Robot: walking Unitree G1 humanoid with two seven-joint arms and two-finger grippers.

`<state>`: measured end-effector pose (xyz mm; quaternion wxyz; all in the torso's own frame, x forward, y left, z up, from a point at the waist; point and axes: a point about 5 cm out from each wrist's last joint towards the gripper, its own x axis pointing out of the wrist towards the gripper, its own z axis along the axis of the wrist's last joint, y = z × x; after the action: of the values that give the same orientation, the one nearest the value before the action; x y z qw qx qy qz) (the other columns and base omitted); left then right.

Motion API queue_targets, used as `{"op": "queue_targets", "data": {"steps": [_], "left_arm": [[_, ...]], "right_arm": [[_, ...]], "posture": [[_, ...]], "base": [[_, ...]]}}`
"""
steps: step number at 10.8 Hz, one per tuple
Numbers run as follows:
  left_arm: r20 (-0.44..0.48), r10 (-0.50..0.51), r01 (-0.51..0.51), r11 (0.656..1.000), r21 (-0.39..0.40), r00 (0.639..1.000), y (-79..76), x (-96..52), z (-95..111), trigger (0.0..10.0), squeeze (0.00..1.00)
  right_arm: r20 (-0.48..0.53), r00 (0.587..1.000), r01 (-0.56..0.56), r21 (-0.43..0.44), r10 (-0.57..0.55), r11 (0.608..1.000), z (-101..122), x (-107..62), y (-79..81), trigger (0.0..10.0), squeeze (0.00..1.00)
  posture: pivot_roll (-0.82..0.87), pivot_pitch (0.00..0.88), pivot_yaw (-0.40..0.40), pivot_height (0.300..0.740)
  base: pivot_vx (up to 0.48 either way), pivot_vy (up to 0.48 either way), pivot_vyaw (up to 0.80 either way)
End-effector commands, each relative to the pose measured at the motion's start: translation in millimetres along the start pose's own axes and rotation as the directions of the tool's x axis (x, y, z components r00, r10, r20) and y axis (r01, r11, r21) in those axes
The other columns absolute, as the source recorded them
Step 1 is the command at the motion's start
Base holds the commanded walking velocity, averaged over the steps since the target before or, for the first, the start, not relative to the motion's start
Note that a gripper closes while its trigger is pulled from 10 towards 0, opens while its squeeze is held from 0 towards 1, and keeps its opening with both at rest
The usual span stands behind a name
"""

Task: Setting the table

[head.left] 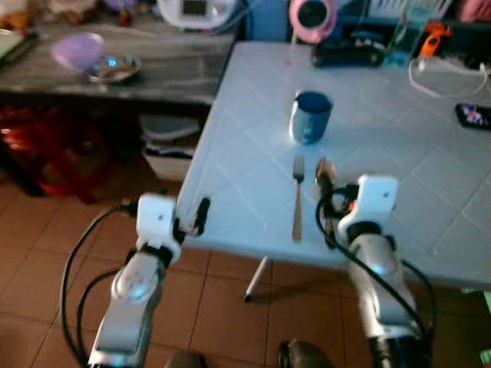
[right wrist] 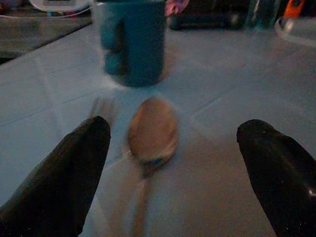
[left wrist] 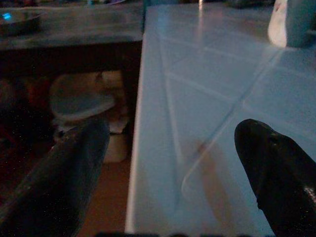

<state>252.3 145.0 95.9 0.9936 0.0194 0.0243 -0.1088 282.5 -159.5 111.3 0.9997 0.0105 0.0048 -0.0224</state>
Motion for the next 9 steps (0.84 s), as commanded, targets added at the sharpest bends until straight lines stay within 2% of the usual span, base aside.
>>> {"op": "queue_targets", "data": {"steps": [1, 4, 5, 9], "left_arm": [[0.008, 0.017, -0.017, 1.000, 0.005, 1.000, 4.6, -2.0, 3, 10.0, 0.00], [0.001, 0.015, -0.015, 1.000, 0.010, 1.000, 4.7, -3.9, 3, 10.0, 0.00], [-0.001, 0.011, -0.011, 1.000, 0.012, 1.000, 4.3, -4.5, 3, 10.0, 0.00], [-0.021, 0.006, -0.006, 1.000, 0.015, 1.000, 3.9, -12.2, 0, 10.0, 0.00]], "right_arm": [[-0.025, 1.000, -0.005, 0.015, 0.006, 1.000, -3, 2.0, 3.1, 10.0, 0.00], [-0.006, 1.000, -0.026, 0.046, 0.026, 0.999, 12, 16.2, 17.5, 10.0, 0.00], [-0.006, 0.999, -0.038, 0.053, 0.038, 0.998, 20, 24.7, 27.1, 10.0, 0.00], [-0.053, 0.996, -0.064, 0.053, 0.066, 0.997, 22, 35.9, 49.2, 10.0, 0.00]], "posture": [[0.02, 0.130, 0.039, 0.740], [0.02, 0.137, 0.042, 0.740], [0.03, 0.141, 0.044, 0.740], [0.04, 0.182, 0.041, 0.740]], "base": [[0.000, 0.000, 0.00], [0.000, 0.000, 0.00], [0.000, 0.000, 0.00], [0.000, 0.000, 0.00]]}}
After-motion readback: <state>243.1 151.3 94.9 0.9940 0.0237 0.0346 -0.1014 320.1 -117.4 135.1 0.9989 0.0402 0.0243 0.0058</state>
